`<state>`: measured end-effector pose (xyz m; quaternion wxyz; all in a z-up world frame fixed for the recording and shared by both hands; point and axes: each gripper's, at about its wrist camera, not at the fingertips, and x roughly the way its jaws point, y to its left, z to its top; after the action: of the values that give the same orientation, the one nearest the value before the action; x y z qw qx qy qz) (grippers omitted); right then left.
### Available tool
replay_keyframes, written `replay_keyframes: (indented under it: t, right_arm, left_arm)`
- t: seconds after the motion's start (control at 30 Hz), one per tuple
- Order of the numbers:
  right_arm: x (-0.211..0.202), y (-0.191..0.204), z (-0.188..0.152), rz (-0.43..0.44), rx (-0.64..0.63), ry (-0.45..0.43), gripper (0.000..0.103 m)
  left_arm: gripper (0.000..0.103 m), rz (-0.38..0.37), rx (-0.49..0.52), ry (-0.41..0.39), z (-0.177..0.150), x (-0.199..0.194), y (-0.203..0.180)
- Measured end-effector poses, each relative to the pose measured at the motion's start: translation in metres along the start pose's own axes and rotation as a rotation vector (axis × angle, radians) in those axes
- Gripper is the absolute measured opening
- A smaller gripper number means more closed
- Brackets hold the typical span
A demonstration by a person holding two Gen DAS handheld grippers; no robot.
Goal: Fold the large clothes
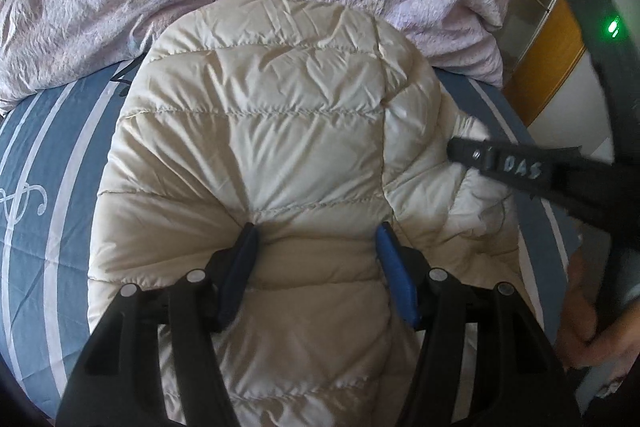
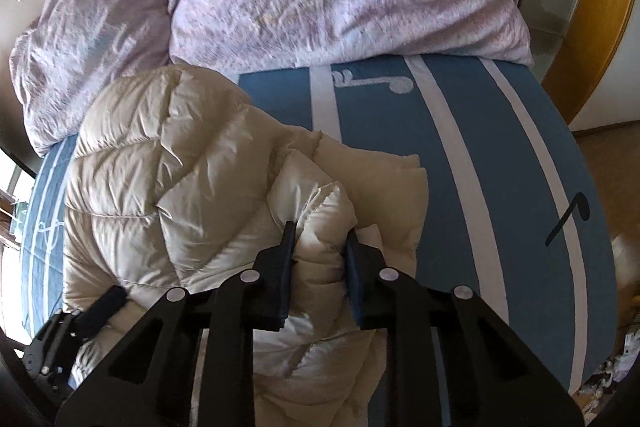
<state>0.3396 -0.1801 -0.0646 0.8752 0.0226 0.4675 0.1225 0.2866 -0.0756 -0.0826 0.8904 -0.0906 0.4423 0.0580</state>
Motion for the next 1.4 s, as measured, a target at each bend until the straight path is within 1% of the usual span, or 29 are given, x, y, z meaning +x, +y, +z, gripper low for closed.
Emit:
replay_keyframes:
  t: [0.37,0.5,0.57,0.6,0.67,0.73,0.77,0.83,0.87,0.97,1.1,1.17,1.27,1.4]
  right_arm:
    - [0.024,-0.019,-0.005,-0.041,0.034,0.061,0.023]
    - [0.031,-0.026,-0.004,-0.05,0.052,0.079,0.023]
    - [0.03,-0.027,-0.003,-0.041,0.06,0.081,0.023]
    - [0.027,-0.027,-0.003,-0.035,0.061,0.073,0.023]
    - [0.016,-0.027,0.0,-0.022,0.065,0.048,0.031]
    - [0.001,-0.026,0.002,-0.015,0.071,0.012,0.034]
    - [-0.006,-0.025,0.004,-0.009,0.072,-0.007,0.038]
    - [-0.028,-0.02,0.008,0.02,0.072,-0.078,0.044]
    - [-0.038,-0.017,0.009,0.043,0.071,-0.107,0.044]
    - [-0.048,0.0,0.014,0.101,0.05,-0.125,0.044]
    - [-0.037,0.021,0.011,0.115,0.016,-0.091,0.044]
    - [-0.026,0.027,0.007,0.095,0.01,-0.065,0.044]
    - [-0.008,0.025,0.001,0.046,0.007,-0.032,0.044]
    - [0.007,0.014,-0.003,0.008,0.028,-0.029,0.044]
  left_arm:
    - [0.06,-0.051,-0.04,-0.049,0.017,-0.022,0.007]
    - [0.061,-0.03,-0.036,-0.08,0.028,-0.029,0.014]
    - [0.061,-0.016,-0.032,-0.091,0.033,-0.032,0.019]
    - [0.061,-0.007,-0.031,-0.094,0.036,-0.033,0.023]
    - [0.061,0.017,-0.023,-0.104,0.041,-0.034,0.032]
    - [0.062,0.048,-0.014,-0.114,0.046,-0.034,0.044]
    - [0.062,0.059,-0.013,-0.114,0.048,-0.033,0.049]
    - [0.062,0.088,-0.013,-0.114,0.054,-0.03,0.064]
    - [0.062,0.095,-0.014,-0.112,0.056,-0.029,0.069]
    - [0.062,0.107,-0.011,-0.105,0.062,-0.024,0.082]
    - [0.062,0.106,0.025,-0.099,0.066,-0.015,0.086]
    - [0.063,0.105,0.045,-0.097,0.066,-0.009,0.088]
    - [0.065,0.101,0.074,-0.095,0.066,-0.002,0.086]
    - [0.065,0.069,0.09,-0.087,0.064,0.01,0.081]
